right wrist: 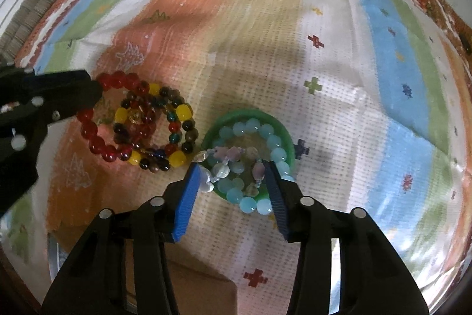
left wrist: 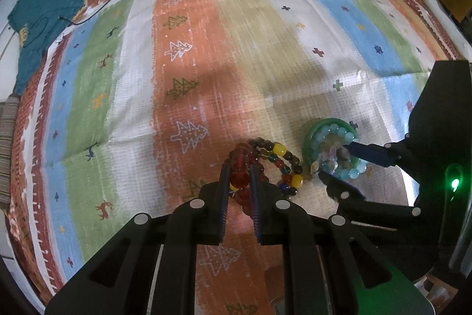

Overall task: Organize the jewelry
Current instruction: 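Lift white-pink bracelet out of green bangle with right gripper while left holds red bracelet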

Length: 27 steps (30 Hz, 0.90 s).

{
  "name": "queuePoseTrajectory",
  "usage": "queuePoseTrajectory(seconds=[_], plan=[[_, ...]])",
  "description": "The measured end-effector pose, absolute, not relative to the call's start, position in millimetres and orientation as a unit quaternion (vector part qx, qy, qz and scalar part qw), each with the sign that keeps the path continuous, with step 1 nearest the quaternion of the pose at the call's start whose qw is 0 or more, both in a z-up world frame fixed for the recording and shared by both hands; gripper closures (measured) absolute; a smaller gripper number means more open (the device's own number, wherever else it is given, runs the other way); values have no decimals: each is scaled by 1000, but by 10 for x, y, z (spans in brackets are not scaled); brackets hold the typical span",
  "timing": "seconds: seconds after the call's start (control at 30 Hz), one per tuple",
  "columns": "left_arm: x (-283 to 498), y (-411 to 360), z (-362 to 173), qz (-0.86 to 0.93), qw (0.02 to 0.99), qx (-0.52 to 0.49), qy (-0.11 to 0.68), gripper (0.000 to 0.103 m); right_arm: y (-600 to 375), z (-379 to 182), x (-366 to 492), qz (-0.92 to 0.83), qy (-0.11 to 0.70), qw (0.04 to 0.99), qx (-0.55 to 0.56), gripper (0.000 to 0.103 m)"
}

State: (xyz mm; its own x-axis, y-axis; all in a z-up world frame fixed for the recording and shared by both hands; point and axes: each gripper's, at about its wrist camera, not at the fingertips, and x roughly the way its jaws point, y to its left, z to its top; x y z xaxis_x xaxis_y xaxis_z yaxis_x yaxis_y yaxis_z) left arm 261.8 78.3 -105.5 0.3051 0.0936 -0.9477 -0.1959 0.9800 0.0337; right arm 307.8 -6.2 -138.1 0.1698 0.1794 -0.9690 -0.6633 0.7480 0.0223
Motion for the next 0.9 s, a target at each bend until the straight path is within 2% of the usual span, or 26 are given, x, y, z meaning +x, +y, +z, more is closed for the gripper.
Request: queuePoseTrajectory(seconds=[0.03,0.07,0.17,0.23,0.9], plan=[[2618,784,-1060,90,806,-43,583,90,-59,-1373,3093,285,577,737,-208,79],[2620,790,-1065,90,806,-43,583,90,-53,-1366,3101,279,575,739,-213,86],[2624,804,-1075,93,805,-43,584,90,-51,-1373,3099,276,573,740,-218,87],[2624,811,-1073,94,805,-44,585,90,-48,-1370,3099,277,571,741,-218,93],[2591,767,-987,88,810,-45,578,90,-91,-1131,3034,278,545,762,-211,94]])
